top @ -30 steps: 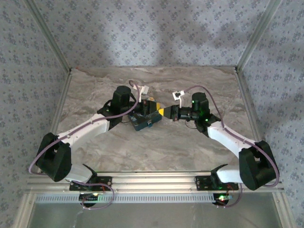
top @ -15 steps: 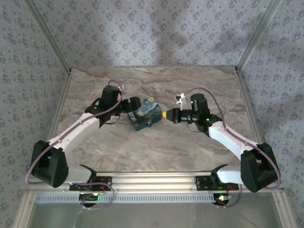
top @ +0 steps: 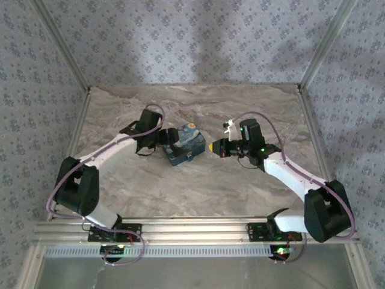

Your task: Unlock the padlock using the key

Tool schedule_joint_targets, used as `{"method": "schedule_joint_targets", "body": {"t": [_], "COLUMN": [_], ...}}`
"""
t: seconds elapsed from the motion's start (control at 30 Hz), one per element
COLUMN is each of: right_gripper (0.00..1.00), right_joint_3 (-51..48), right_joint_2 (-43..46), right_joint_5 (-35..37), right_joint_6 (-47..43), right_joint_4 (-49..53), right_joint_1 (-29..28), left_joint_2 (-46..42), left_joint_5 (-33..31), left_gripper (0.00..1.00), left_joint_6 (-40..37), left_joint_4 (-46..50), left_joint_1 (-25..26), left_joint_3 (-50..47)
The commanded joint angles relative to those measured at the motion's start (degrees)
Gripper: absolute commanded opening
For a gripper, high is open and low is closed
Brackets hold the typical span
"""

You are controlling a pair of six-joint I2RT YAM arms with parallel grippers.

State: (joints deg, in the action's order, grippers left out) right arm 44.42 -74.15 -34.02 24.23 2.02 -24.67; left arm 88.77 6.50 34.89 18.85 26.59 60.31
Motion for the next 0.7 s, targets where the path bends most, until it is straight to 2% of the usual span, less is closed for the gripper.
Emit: {"method": "schedule_joint_targets", "body": {"t": [0.0,0.17,0.67], "right_gripper": [0.01,0.01,0.01], "right_joint_3": [1.63,1.76,0.32], "right_joint_2": [-0.59,-0.86,-0.73], "right_joint_5": [0.89,1.03,1.06], "right_joint_6": [-1.66,-1.87,-1.52], "right_joint_4": [1.93,2.00,1.27], "right_joint_1": [-0.46,-0.42,-0.82], "left_joint_2": [1.50,5.38,22.38], "left_joint_5": [-0.62,5.29,17.84], "left_gripper": [0.83,0.83,0.81], "left_joint_6": [-1.63,-3.50,-10.28], "left_joint_4": [1.22,-1.56,-1.45], "left_joint_1": [-1.42,-3.27,-3.65], "left_joint_3": [1.48,3.89,23.35]}}
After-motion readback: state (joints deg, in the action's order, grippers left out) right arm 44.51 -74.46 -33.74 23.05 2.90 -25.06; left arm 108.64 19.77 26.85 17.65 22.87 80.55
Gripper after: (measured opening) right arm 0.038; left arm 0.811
